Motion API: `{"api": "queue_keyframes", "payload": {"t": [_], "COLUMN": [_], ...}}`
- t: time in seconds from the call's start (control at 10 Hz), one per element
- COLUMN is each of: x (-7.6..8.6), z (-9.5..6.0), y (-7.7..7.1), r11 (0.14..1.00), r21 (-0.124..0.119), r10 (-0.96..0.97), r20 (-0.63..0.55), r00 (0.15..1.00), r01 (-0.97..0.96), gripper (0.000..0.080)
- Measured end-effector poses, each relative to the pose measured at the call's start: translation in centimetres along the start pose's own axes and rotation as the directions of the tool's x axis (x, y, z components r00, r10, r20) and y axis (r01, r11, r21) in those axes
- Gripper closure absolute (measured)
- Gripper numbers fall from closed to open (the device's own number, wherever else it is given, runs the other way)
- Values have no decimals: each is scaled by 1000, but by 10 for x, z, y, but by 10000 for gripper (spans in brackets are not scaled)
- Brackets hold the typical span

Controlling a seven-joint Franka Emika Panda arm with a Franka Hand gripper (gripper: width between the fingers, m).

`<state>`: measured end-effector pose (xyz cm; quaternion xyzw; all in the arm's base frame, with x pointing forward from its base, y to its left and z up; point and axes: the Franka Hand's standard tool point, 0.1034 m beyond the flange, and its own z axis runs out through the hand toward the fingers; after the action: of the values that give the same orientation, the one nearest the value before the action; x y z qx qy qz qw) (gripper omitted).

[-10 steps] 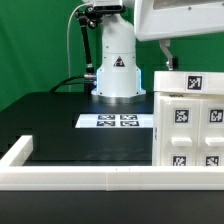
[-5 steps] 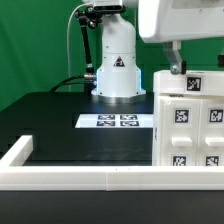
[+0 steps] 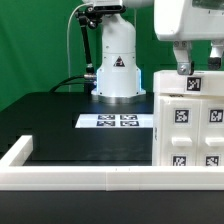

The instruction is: Assemble cabinet

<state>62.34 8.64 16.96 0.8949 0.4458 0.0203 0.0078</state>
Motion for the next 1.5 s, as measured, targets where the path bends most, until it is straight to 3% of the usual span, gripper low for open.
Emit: {"api": "queue_keyframes", "payload": {"t": [0.5, 0.6, 0.7, 1.1, 1.5], "x": [-3, -3, -3, -6, -6], "z": [6, 6, 6, 6, 6], "y": [0, 0, 0, 3, 3], "r11": [1000, 1000, 1000, 1000, 954], "r21": [6, 6, 6, 5, 4], "r10": [-29, -22, -22, 24, 301], "r20": [7, 7, 7, 7, 7], "r00": [1000, 1000, 1000, 1000, 954], "r01": [29, 22, 22, -24, -301], "gripper": [29, 165, 242, 242, 239]}}
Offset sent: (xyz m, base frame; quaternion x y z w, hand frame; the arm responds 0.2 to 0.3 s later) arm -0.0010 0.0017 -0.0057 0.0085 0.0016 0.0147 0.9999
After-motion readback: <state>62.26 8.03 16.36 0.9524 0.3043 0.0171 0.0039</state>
